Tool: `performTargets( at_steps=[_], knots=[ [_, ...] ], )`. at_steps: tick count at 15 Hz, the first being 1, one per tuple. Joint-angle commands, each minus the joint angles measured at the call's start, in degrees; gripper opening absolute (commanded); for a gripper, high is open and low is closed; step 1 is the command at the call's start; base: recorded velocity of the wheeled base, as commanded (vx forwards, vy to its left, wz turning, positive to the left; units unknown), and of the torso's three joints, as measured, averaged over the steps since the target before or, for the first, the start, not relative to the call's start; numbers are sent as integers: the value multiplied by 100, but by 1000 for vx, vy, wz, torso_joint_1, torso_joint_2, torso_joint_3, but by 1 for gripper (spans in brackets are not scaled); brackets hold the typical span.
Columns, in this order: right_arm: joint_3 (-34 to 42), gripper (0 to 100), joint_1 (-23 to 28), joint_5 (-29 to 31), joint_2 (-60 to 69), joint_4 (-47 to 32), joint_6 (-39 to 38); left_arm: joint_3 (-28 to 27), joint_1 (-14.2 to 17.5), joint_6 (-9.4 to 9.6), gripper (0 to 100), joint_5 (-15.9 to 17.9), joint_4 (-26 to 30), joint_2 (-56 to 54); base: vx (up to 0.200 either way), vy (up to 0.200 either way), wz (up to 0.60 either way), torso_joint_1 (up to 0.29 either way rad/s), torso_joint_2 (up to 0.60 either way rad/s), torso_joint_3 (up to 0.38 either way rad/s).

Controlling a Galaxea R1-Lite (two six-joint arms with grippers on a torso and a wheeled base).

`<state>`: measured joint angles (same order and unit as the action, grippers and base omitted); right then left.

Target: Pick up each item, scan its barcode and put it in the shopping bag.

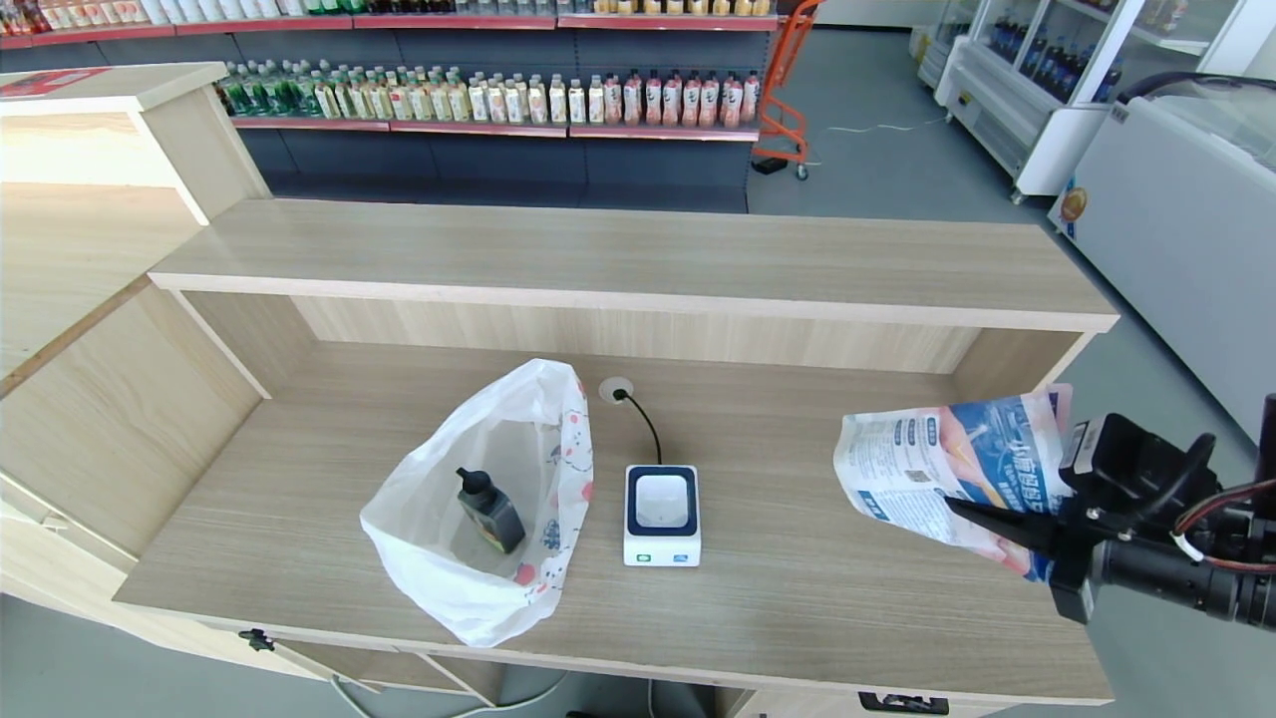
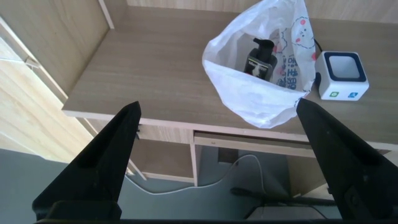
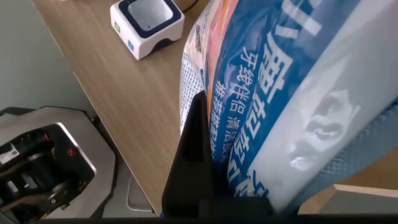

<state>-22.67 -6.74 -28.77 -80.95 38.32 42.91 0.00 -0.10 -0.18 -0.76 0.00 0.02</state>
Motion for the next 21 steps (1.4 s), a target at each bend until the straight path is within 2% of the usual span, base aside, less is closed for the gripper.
performTargets(
  at_steps=[1,9,13,16,18,21],
  knots=[
    [-18,0,6,-15,35,1,-37,0,1,1,100,-4,0,-2,0,0,0,0,0,0],
    [-422,0,68,-6,-185,-52,-591,0,1,1,100,-4,0,-2,0,200,0,2,1,2],
    [-571,0,384,-15,-571,-79,-600,0,1,9,100,-4,0,-2,0,200,0,-2,4,5],
    [-1020,0,577,-32,-1362,-79,-600,0,1,18,100,5,0,-2,0,200,0,1,-1,2],
    [-1362,0,551,-15,-1653,-87,-591,0,1,9,100,-4,0,-2,0,0,0,0,0,0],
    [-1389,0,402,-15,-1907,-96,-556,0,1,18,100,-4,0,-2,0,0,0,0,0,0]
  ],
)
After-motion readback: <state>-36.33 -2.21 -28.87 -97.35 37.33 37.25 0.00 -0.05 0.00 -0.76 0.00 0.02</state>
